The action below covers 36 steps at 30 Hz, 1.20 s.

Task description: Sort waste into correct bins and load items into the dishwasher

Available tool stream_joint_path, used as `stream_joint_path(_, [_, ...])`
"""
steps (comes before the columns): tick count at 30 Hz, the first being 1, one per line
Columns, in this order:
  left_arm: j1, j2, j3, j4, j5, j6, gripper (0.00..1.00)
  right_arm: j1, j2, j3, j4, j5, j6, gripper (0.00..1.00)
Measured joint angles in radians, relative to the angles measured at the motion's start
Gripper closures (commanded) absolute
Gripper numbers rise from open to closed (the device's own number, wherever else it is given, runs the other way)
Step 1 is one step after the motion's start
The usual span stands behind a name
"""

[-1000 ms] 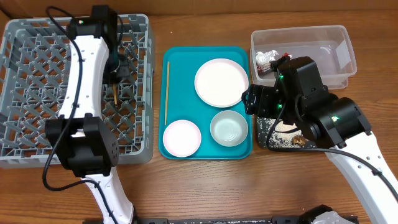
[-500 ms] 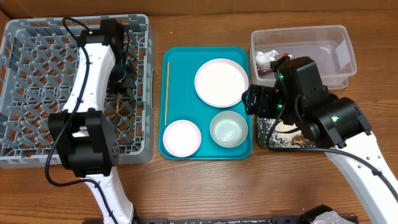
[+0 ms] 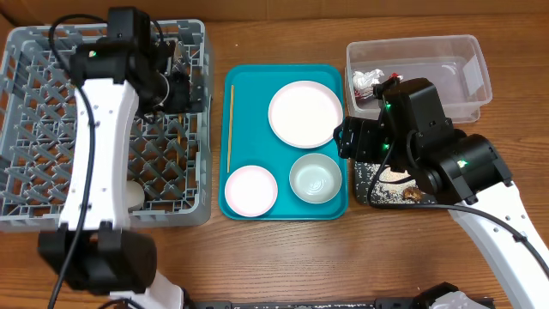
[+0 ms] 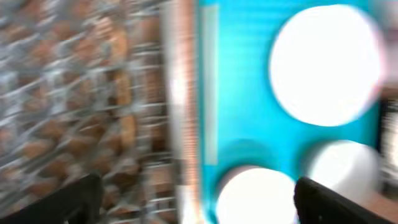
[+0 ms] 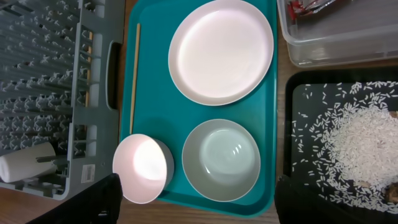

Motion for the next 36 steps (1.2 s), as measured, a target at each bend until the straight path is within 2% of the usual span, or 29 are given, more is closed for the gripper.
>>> stream_joint_path(2, [-0.026,-0.016,0.001,-0.001,0.050,-0.016,0.16,0.000,0.000,0.000,0.000,0.000,0.000,0.20])
stream_joint_path(5, [-0.090,0.010,-0.018,0.022,-0.015,-0.093,0.17,0.000,0.000,0.000,0.000,0.000,0.000,0.20])
stream_joint_path(8, [-0.161,0.059,-0.079,0.097,-0.123,-0.161,0.32,0.000,0.000,0.000,0.001,0.000,0.000,0.20])
stream_joint_path(9, [-0.183,0.082,-0.101,0.126,-0.146,-0.168,0.39,0.000,0.000,0.000,0.000,0.000,0.000,0.20])
stream_joint_path(10, [-0.208,0.116,-0.122,0.160,-0.169,-0.183,0.52,0.000,0.000,0.000,0.001,0.000,0.000,0.20])
stream_joint_path(12, [-0.243,0.177,-0.146,0.198,-0.201,-0.201,0.59,0.000,0.000,0.000,0.001,0.000,0.000,0.20])
stream_joint_path(16, [-0.291,0.298,-0.161,0.242,-0.267,-0.246,0.58,0.000,0.000,0.000,0.002,0.000,0.000,0.20])
stream_joint_path(22, [-0.291,0.389,-0.161,0.307,-0.320,-0.291,0.65,0.000,0.000,0.000,0.010,0.000,0.000,0.20])
stream_joint_path(30, [-0.289,0.438,-0.161,0.343,-0.317,-0.266,0.66,0.000,0.000,0.000,0.013,0.000,0.000,0.20])
stream_joint_path(34, [-0.286,0.441,-0.161,0.346,-0.280,-0.245,0.85,0.000,0.000,0.000,0.018,0.000,0.000,0.20])
stream_joint_path(36, [-0.285,0.442,-0.159,0.333,-0.265,-0.231,0.92,0.000,0.000,0.000,0.018,0.000,0.000,0.20])
